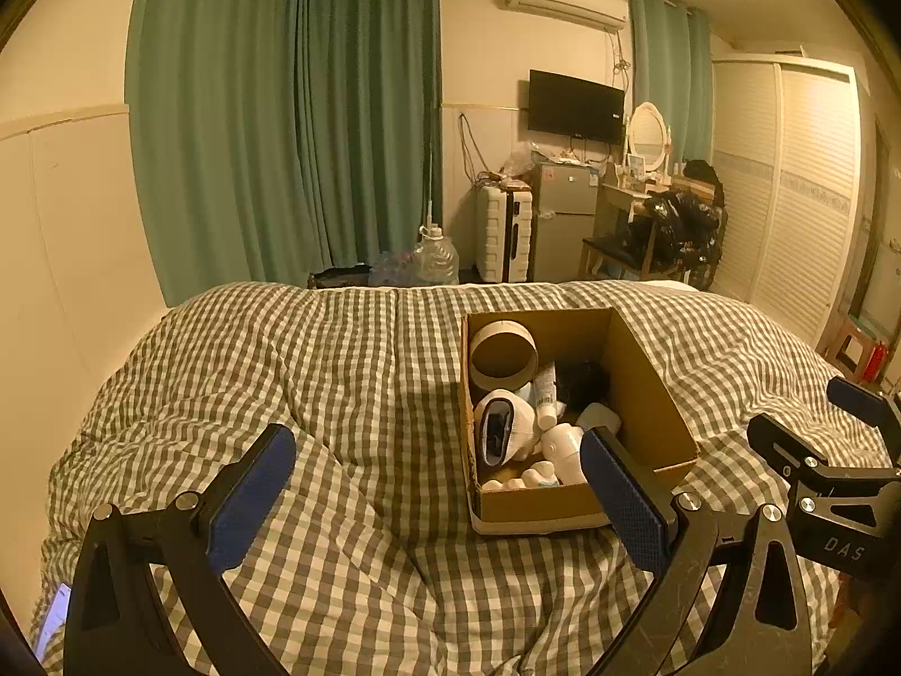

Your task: Organize objects

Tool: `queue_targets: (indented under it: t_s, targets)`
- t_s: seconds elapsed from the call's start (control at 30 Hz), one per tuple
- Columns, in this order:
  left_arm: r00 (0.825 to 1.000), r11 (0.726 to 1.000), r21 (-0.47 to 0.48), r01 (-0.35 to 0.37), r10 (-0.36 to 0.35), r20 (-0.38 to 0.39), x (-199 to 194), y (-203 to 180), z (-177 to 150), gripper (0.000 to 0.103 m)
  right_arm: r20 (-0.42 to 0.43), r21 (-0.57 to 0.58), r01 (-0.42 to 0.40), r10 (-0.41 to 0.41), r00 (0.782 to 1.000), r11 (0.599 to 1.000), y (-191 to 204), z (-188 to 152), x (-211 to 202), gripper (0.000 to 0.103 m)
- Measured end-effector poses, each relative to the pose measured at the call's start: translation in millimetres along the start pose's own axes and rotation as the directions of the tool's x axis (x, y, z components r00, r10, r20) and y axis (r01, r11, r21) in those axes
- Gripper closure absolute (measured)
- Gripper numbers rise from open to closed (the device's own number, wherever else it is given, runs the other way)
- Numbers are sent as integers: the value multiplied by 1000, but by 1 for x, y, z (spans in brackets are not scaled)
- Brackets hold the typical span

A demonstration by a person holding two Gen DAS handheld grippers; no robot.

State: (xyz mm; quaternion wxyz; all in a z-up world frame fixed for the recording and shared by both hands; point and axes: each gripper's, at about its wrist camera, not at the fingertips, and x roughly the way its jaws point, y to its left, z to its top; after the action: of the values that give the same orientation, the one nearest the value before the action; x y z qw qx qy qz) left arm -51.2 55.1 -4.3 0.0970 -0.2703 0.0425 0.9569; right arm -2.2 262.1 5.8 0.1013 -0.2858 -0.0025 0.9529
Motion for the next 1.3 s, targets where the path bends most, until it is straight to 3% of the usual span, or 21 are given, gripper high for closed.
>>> queue_targets:
  t_s: [0.47, 0.67, 1.3]
  targets:
    - [1000, 1000, 15, 0, 0, 1, 0, -3, -4, 0, 4, 8, 4, -4, 1000, 1000, 0, 2, -1, 1]
    - [1000, 998, 63, -16, 17, -13, 2, -8, -5, 0, 0, 7, 1, -1, 1000, 1000, 2, 1, 0, 1]
    - [999, 999, 10, -35, 35, -16, 3, 2, -7, 0, -10, 0, 2, -2, 1000, 1000, 6, -2, 4, 1]
